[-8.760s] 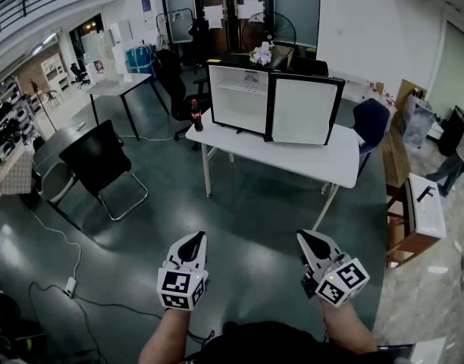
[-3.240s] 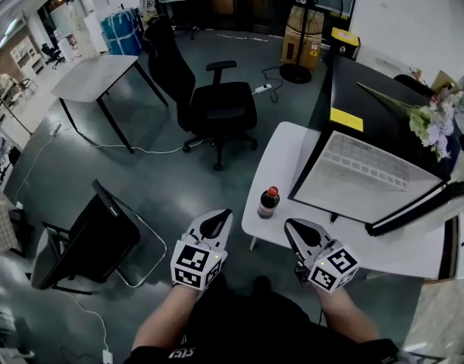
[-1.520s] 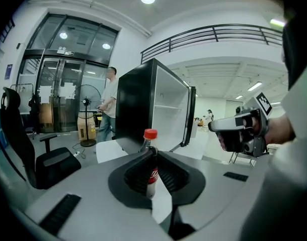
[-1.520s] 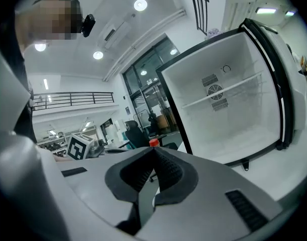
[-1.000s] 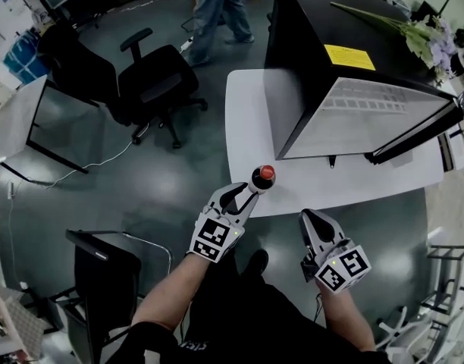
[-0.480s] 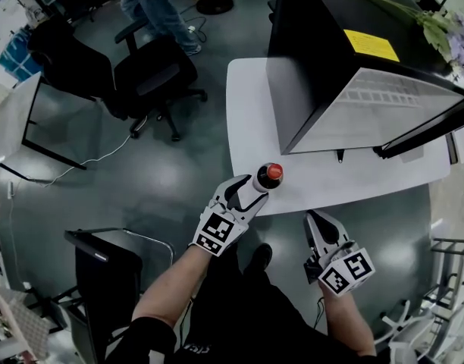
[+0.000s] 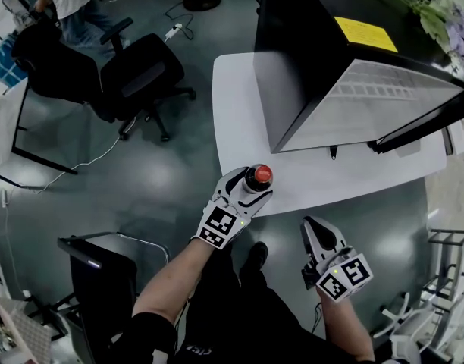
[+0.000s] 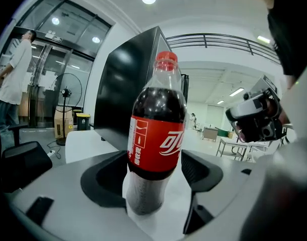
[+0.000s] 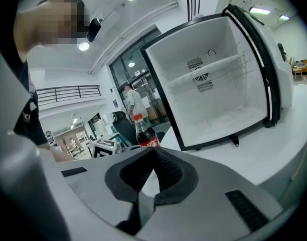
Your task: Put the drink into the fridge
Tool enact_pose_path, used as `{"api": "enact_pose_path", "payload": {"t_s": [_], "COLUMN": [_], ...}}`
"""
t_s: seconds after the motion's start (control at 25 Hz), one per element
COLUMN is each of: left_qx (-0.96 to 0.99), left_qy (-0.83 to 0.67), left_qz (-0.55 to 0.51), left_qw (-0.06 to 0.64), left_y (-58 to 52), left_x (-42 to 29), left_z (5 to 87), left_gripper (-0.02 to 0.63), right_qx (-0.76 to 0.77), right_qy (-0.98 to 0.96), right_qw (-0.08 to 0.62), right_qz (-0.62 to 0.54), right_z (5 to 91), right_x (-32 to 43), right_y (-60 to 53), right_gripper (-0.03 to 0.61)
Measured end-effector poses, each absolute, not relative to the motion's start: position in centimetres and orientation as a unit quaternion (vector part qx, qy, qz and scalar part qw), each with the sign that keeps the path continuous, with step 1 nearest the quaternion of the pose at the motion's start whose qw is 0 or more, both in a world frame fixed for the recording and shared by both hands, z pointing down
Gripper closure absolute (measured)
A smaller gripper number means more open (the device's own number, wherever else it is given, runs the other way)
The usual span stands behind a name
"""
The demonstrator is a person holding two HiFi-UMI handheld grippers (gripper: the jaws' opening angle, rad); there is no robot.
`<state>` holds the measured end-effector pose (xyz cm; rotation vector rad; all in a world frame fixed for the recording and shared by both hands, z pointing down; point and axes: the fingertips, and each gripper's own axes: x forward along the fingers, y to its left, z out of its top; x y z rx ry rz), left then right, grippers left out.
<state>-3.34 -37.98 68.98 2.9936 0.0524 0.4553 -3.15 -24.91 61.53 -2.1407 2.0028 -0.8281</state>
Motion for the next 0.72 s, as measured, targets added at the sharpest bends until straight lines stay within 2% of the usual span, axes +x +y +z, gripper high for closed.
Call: {"api": "enact_pose_path", "payload": {"t_s": [0.44, 0.72], "left_qx": [0.987, 0.988], "left_qy": [-0.008, -0.019], "left_qz": [0.162, 0.153], "left_qw": [0.016, -0.002], "left_y": [-38.3, -38.6], "left_x": [0.5, 1.5], "left_z": [71.9, 72.0], "left_gripper": [0.281, 0.31], "right_qx": [-0.716, -0.728], "right_qy": [0.634, 0.622], "right_qw": [0.04, 0.036], "right_qz": [-0.289, -0.287], "right_z": [63.5, 63.6], "right_x": [-1.2, -0.4], "right_y": [-22.0, -20.9], "right_gripper": [0.565, 0.565]}}
